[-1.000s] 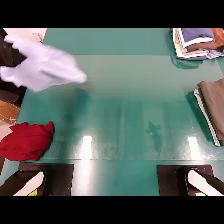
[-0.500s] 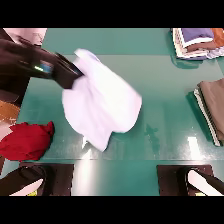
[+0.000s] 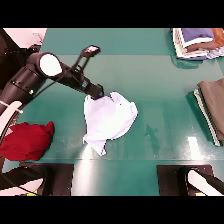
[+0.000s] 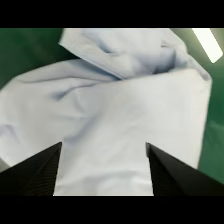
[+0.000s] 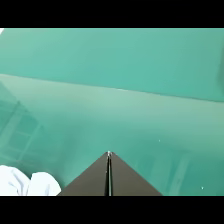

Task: Fold the shirts.

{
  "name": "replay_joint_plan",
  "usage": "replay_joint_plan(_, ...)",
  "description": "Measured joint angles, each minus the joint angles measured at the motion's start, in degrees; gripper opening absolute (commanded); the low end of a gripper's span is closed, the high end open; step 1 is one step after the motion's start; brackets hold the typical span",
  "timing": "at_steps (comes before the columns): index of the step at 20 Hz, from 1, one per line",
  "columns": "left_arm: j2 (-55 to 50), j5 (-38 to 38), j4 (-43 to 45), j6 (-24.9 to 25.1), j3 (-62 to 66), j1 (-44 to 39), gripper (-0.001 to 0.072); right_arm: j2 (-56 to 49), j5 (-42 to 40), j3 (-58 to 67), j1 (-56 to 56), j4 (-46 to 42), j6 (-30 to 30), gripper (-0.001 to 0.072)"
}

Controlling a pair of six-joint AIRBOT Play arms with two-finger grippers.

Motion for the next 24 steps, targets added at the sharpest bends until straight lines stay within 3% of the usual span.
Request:
replay_joint_plan(7, -9.84, 1.75, -2.36, 1.57, -0.31, 11.80, 0.0607, 0.00, 1.55, -4.70, 0.00, -0.11, -0.02, 0.0019)
replay_joint_plan(18, -20.59, 5.31, -4.39, 3.19, -0.39, 13.68, 0.0600, -0.04, 1.84, -20.48, 0.15, 0.24, -0.02, 0.0019)
replay_joint_plan(20, -20.87, 5.68, -4.81, 3.19, -0.39, 13.38, 0.0242, -0.04, 1.75, -23.54, 0.85, 0.26, 0.00, 0.0019)
replay_joint_plan(22, -21.14, 6.12, -4.94, 3.26, -0.42, 12.72, 0.0222, -0.04, 1.05, -26.95, 2.29, 0.33, 0.00, 0.0019)
replay_joint_plan(23, -21.22, 6.38, -4.98, 3.26, -0.42, 12.31, 0.0031, -0.04, 0.44, -28.70, 3.26, 0.33, 0.00, 0.0019)
replay_joint_plan(24, -21.31, 6.64, -5.09, 3.26, -0.39, 11.91, 0.0028, -0.02, -0.24, -30.73, 4.39, 0.42, 0.00, 0.0019)
